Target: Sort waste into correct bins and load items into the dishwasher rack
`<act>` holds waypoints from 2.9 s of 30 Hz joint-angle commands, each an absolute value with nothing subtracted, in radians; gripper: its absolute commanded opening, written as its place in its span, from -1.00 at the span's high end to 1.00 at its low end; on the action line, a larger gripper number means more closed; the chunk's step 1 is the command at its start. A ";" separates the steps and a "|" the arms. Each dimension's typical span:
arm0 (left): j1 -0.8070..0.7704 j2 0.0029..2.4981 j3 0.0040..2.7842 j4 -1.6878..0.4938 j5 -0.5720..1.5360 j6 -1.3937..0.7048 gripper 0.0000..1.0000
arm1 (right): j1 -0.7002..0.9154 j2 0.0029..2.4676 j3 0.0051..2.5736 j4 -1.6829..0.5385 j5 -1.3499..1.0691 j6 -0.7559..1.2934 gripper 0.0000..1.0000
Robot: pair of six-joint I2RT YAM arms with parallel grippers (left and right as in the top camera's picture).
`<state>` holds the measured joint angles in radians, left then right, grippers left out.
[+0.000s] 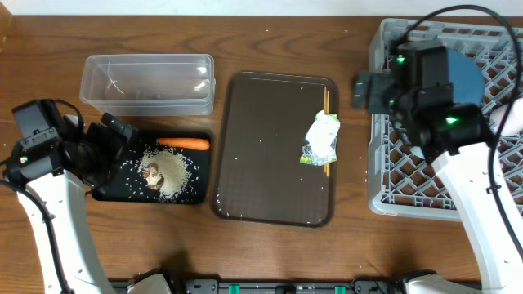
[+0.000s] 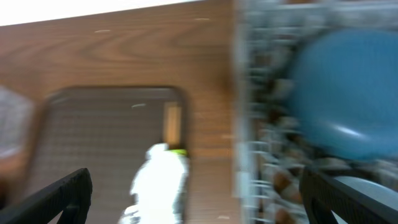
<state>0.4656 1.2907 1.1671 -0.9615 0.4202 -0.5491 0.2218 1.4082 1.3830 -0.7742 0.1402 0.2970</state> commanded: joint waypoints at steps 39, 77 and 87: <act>-0.265 1.299 1.175 -0.835 0.482 -0.509 -0.95 | 0.132 1.405 1.393 -0.805 0.280 0.268 -0.98; -0.762 1.889 1.175 -0.337 0.057 -0.634 -0.90 | 0.132 1.405 1.393 -0.805 0.281 0.268 -0.98; -0.762 1.891 1.175 -0.294 0.028 -0.642 -0.56 | 0.132 1.405 1.393 -0.805 0.281 0.268 -0.98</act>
<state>-0.7666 1.8797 1.1675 -0.2977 0.0597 -0.6365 0.1360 1.4082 1.3830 -0.8036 0.2653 0.2775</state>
